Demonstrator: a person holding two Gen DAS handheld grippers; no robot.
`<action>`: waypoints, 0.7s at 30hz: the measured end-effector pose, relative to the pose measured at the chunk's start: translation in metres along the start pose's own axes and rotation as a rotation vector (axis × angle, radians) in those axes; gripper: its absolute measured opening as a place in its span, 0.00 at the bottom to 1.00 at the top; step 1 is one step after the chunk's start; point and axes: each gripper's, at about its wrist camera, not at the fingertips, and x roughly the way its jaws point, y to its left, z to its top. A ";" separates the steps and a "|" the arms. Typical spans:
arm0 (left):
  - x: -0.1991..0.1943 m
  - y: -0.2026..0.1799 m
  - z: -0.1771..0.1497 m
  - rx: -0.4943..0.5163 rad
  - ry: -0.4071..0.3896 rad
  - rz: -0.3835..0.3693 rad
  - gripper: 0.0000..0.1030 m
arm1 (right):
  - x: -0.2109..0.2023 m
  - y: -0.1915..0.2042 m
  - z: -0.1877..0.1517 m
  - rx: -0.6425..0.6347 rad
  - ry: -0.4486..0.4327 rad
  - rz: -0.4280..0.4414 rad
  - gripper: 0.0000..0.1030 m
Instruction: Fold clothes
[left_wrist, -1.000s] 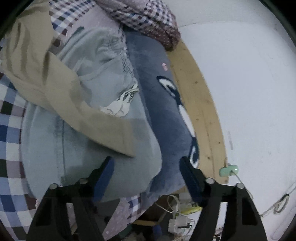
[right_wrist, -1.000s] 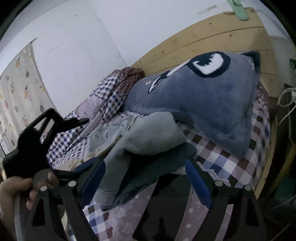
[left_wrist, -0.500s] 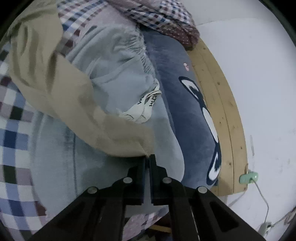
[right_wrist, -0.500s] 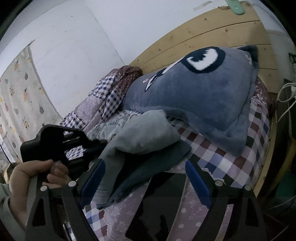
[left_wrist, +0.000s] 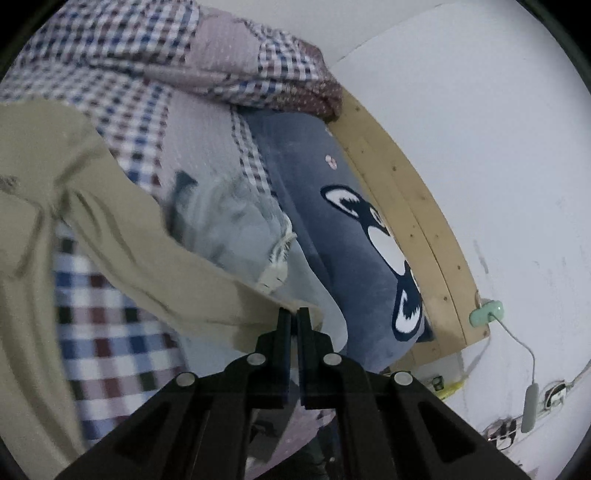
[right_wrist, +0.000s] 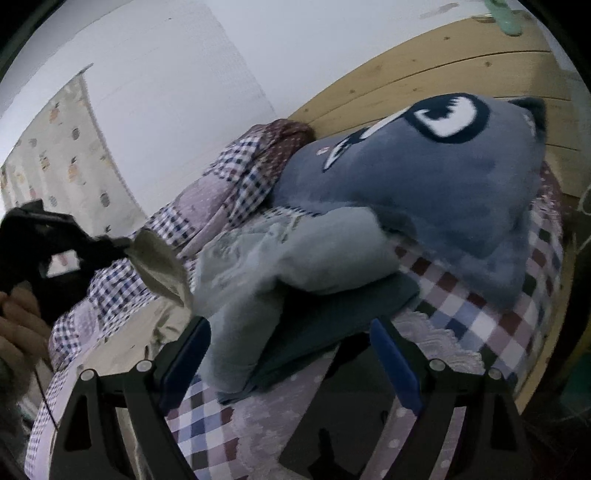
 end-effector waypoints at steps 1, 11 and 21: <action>-0.011 0.003 0.004 0.014 -0.006 0.012 0.01 | 0.001 0.003 -0.001 -0.005 0.003 0.009 0.88; -0.123 0.041 0.051 0.100 -0.133 0.156 0.01 | 0.014 0.035 -0.012 -0.082 0.050 0.069 0.88; -0.218 0.088 0.098 0.074 -0.294 0.234 0.01 | 0.026 0.072 -0.028 -0.202 0.097 0.136 0.88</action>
